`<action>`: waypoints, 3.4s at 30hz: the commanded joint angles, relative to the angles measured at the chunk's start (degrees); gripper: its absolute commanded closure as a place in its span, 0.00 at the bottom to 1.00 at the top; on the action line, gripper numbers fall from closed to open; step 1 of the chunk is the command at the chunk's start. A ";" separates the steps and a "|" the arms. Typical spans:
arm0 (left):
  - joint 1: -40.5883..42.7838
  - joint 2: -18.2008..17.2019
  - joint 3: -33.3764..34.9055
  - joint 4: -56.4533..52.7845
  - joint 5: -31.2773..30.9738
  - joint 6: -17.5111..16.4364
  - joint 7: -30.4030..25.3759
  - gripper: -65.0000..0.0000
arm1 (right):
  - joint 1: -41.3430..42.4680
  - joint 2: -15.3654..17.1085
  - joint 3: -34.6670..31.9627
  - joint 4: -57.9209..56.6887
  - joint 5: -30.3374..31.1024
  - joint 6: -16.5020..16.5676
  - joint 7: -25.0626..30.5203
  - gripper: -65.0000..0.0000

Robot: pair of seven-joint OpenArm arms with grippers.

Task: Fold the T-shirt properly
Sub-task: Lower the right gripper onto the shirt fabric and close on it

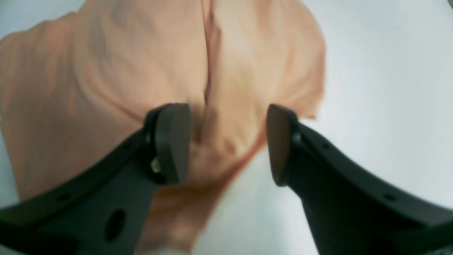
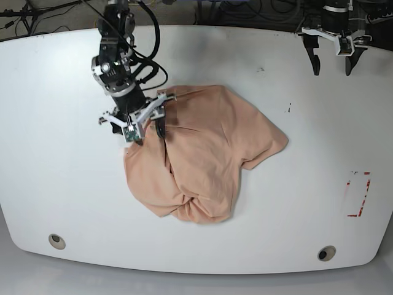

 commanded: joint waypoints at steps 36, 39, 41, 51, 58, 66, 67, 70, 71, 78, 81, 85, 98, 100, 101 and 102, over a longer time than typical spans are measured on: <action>-0.74 -0.11 0.44 2.68 -0.54 0.19 -2.72 0.30 | 9.74 -0.53 -1.20 0.21 1.92 1.59 -5.47 0.42; -0.95 -0.12 0.22 2.61 -0.61 0.20 -2.53 0.30 | 9.64 -0.76 -2.18 0.05 2.01 1.55 -5.16 0.47; -1.14 -0.15 -0.12 2.43 -0.61 0.33 -2.67 0.30 | 9.60 -1.18 -3.73 -0.56 1.96 1.39 -5.03 0.57; -1.30 -0.26 -0.21 2.26 -0.78 0.38 -3.06 0.29 | 11.79 -2.09 -5.72 -6.59 1.62 1.04 -4.29 0.59; -1.49 -0.19 0.43 2.44 -0.74 0.27 -3.21 0.29 | 12.71 -1.30 -4.10 -11.99 1.50 1.14 -4.29 0.52; -1.90 -0.14 -0.01 2.19 -0.37 0.36 -3.55 0.28 | 12.06 0.20 -3.25 -14.02 1.59 1.60 -4.18 0.53; -1.92 -0.14 -0.01 2.19 -0.36 0.37 -3.54 0.28 | 12.06 0.27 -3.24 -14.04 1.58 1.61 -4.17 0.54; -2.03 -0.12 0.13 2.13 -0.39 0.33 -3.48 0.28 | 11.96 0.40 -3.09 -13.95 1.54 1.83 -4.15 0.54; -2.05 -0.13 0.16 2.16 -0.35 0.31 -3.52 0.28 | 11.94 0.40 -3.12 -13.86 1.53 1.91 -4.18 0.54; -2.27 -0.08 0.52 2.31 -0.44 0.19 -3.41 0.28 | 12.27 -0.19 -3.45 -13.45 1.30 2.44 -4.25 0.61; -2.36 -0.10 0.47 2.18 -0.46 0.17 -3.35 0.28 | 12.67 -0.38 -3.36 -13.54 1.33 2.46 -4.24 0.63; -2.37 -0.13 0.17 2.22 -0.42 0.28 -3.57 0.28 | 13.84 -0.87 -3.21 -13.67 1.53 2.36 -4.19 0.60; -2.16 -0.21 0.25 2.41 -0.44 0.21 -3.63 0.28 | 16.28 -0.76 -3.14 -15.38 1.63 3.35 -4.52 0.49; -2.14 -0.18 0.28 2.42 -0.39 0.24 -3.66 0.28 | 16.43 -0.76 -3.13 -15.71 1.58 3.39 -4.47 0.49; -2.12 -0.19 0.32 2.39 -0.37 0.25 -3.66 0.28 | 16.49 -0.73 -3.13 -15.84 1.59 3.36 -4.49 0.49; -2.10 -0.21 0.37 2.37 -0.35 0.26 -3.66 0.28 | 16.56 -0.69 -3.13 -15.96 1.60 3.32 -4.50 0.50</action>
